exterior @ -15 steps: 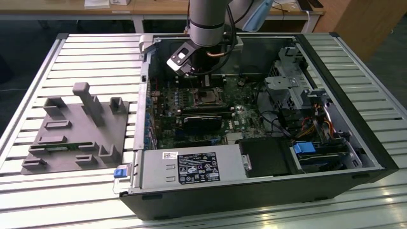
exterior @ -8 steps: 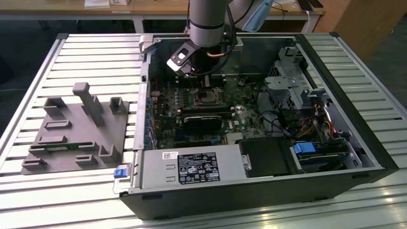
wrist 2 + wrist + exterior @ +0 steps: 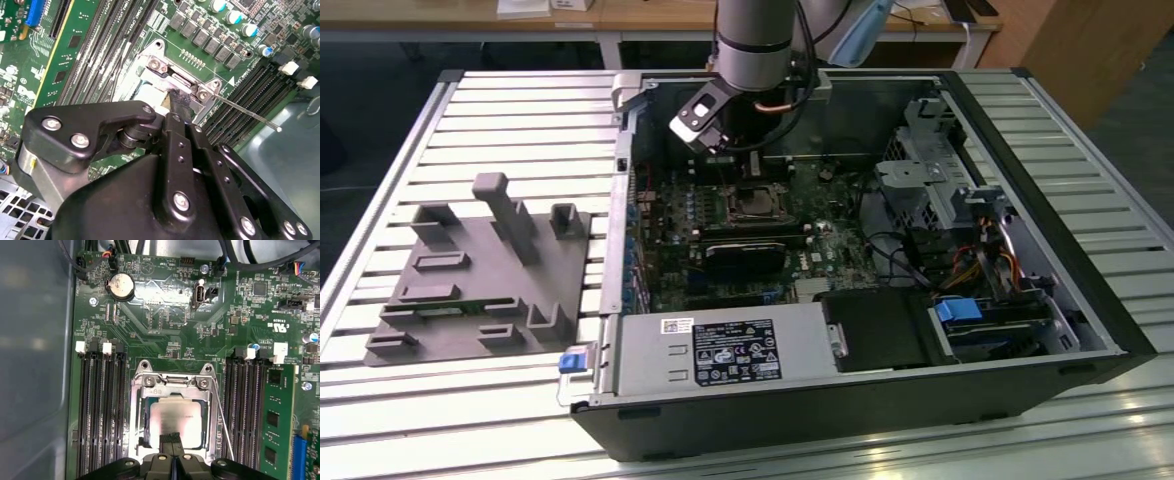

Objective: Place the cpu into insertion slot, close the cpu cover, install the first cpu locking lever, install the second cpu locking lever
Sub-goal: 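Close the cpu cover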

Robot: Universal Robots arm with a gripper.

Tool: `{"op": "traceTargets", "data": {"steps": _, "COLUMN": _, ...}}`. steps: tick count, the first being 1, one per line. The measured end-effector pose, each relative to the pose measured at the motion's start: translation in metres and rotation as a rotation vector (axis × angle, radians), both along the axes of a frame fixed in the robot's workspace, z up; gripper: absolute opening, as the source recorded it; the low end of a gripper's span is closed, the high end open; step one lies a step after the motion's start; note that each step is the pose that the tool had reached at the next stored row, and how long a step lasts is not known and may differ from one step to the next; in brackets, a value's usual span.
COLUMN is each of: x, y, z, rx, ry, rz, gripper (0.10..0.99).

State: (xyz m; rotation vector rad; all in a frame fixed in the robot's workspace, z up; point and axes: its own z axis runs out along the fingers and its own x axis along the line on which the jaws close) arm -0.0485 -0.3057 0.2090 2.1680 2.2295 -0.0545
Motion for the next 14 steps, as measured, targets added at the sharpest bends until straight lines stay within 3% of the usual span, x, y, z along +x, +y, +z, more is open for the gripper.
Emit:
{"op": "traceTargets", "data": {"steps": 6, "x": 0.0010, "y": -0.0017, "z": 0.0003, "rx": 0.000, "ry": -0.0001, "rz": 0.000, "gripper": 0.106}}
{"op": "traceTargets", "data": {"steps": 14, "x": 0.0110, "y": -0.0021, "z": 0.0002, "rx": 0.000, "ry": 0.0003, "rz": 0.000, "gripper": 0.106}}
